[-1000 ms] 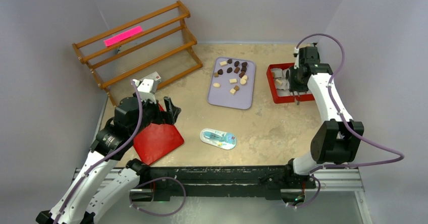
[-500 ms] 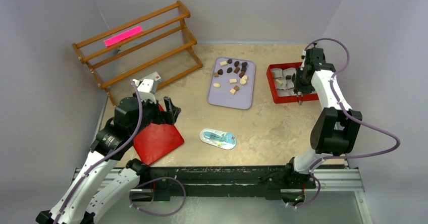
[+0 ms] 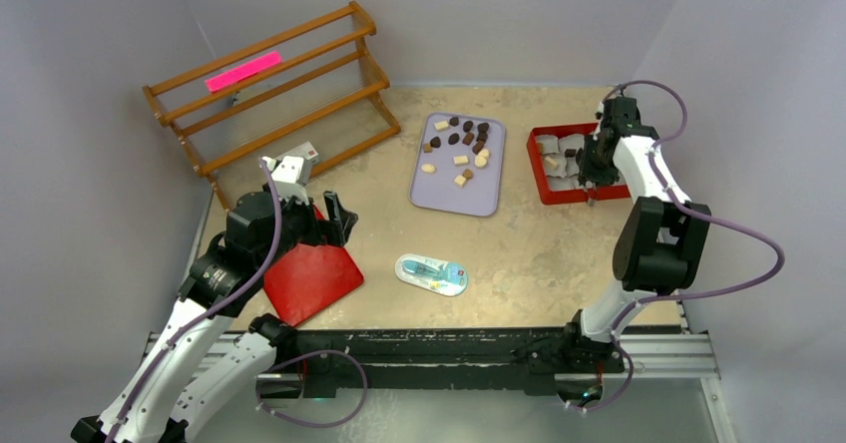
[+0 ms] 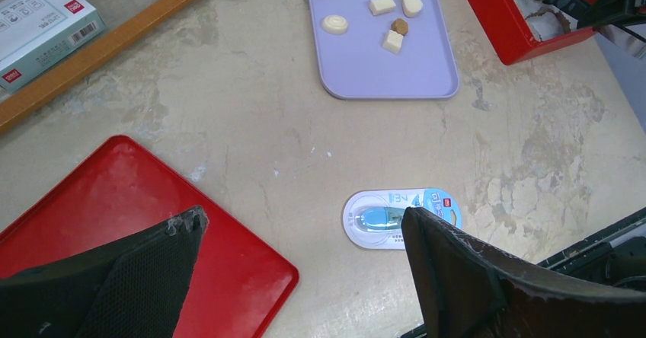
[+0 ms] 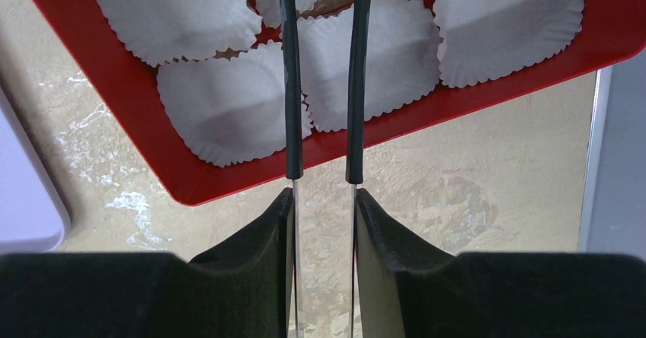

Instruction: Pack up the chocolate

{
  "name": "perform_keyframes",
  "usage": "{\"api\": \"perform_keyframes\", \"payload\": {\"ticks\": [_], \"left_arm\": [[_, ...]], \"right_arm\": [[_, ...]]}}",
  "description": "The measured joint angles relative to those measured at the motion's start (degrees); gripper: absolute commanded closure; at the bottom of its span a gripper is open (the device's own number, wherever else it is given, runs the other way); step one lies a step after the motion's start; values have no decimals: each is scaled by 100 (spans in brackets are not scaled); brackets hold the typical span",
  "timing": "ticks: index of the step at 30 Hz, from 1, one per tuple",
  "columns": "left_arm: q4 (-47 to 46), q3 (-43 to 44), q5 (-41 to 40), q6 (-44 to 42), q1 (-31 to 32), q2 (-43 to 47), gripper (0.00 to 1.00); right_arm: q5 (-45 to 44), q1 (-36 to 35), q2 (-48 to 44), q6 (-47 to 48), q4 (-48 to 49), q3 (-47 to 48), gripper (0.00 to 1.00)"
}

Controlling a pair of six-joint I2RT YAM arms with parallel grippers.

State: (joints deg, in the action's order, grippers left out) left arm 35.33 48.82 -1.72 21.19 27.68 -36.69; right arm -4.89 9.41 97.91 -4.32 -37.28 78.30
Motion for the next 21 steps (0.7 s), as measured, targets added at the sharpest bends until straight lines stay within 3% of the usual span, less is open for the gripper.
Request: {"api": "perform_keyframes", "payload": {"ticks": [8, 21], "left_arm": [[0, 0, 0, 0, 0, 0, 0], [0, 0, 0, 0, 0, 0, 0]], "right_arm": [[15, 31, 35, -68, 55, 0, 60], [140, 31, -120, -122, 31, 0, 61]]}}
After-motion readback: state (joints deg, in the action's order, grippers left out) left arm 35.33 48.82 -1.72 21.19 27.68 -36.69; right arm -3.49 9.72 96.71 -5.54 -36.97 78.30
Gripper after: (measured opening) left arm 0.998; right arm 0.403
